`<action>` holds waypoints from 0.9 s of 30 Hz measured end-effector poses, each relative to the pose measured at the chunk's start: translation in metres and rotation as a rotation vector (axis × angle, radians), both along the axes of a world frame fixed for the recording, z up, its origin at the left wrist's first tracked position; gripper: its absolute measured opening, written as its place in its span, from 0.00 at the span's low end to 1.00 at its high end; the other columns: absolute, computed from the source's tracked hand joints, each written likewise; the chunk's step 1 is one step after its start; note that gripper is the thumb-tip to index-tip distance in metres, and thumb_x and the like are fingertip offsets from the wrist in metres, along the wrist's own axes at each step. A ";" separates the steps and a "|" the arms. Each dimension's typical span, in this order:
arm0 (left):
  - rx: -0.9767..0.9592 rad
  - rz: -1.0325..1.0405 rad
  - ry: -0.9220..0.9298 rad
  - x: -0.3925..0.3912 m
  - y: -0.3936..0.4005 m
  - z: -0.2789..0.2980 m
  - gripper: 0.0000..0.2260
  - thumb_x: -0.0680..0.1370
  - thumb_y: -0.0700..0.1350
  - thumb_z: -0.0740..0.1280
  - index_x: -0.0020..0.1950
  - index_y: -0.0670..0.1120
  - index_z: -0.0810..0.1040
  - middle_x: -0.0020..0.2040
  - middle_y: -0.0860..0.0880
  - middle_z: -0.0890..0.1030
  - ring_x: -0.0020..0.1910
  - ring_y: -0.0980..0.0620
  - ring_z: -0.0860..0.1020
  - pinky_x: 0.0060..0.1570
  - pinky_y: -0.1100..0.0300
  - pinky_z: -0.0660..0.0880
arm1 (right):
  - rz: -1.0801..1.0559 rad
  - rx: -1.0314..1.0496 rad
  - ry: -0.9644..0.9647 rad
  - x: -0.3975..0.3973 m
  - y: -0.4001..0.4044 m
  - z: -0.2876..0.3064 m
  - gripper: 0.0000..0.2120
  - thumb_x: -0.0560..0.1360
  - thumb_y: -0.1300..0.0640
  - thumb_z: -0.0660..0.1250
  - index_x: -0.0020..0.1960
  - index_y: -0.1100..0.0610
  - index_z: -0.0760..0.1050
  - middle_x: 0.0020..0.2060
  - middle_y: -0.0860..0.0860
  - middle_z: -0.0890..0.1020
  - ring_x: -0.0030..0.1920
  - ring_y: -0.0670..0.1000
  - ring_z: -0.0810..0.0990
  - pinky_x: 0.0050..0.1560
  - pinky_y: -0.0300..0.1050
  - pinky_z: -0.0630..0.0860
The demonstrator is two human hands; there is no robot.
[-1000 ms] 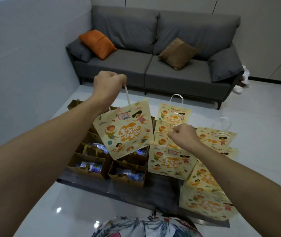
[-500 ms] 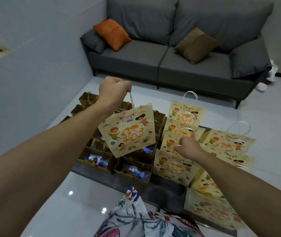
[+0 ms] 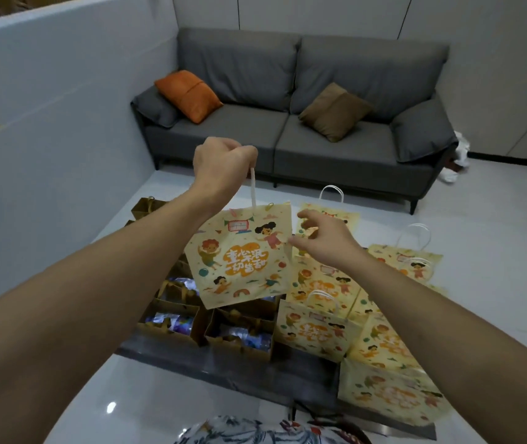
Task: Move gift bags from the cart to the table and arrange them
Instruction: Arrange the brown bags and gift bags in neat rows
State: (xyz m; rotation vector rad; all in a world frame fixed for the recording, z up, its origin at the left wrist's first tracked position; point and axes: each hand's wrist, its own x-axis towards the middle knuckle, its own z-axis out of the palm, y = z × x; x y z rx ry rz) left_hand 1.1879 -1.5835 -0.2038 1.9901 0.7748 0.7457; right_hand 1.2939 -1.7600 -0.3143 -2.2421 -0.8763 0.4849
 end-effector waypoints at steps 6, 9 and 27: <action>-0.009 -0.153 -0.114 0.023 -0.029 0.032 0.13 0.70 0.43 0.67 0.25 0.46 0.73 0.22 0.54 0.70 0.24 0.57 0.67 0.31 0.58 0.67 | -0.190 0.138 -0.031 -0.003 -0.009 0.027 0.11 0.75 0.46 0.73 0.55 0.47 0.79 0.51 0.44 0.83 0.51 0.48 0.81 0.48 0.48 0.80; 0.025 -0.221 -0.149 0.044 -0.045 0.048 0.14 0.71 0.44 0.67 0.25 0.48 0.72 0.23 0.53 0.68 0.26 0.55 0.66 0.32 0.58 0.65 | -0.290 0.177 -0.075 0.017 -0.031 0.041 0.09 0.78 0.49 0.70 0.54 0.53 0.83 0.48 0.46 0.85 0.51 0.50 0.82 0.50 0.49 0.79; -0.008 -0.317 -0.218 0.226 -0.135 0.084 0.14 0.69 0.42 0.67 0.24 0.47 0.70 0.20 0.56 0.65 0.25 0.54 0.63 0.31 0.59 0.63 | -0.446 0.324 -0.132 0.181 -0.133 0.078 0.11 0.77 0.47 0.70 0.44 0.53 0.84 0.38 0.46 0.86 0.43 0.48 0.84 0.49 0.57 0.81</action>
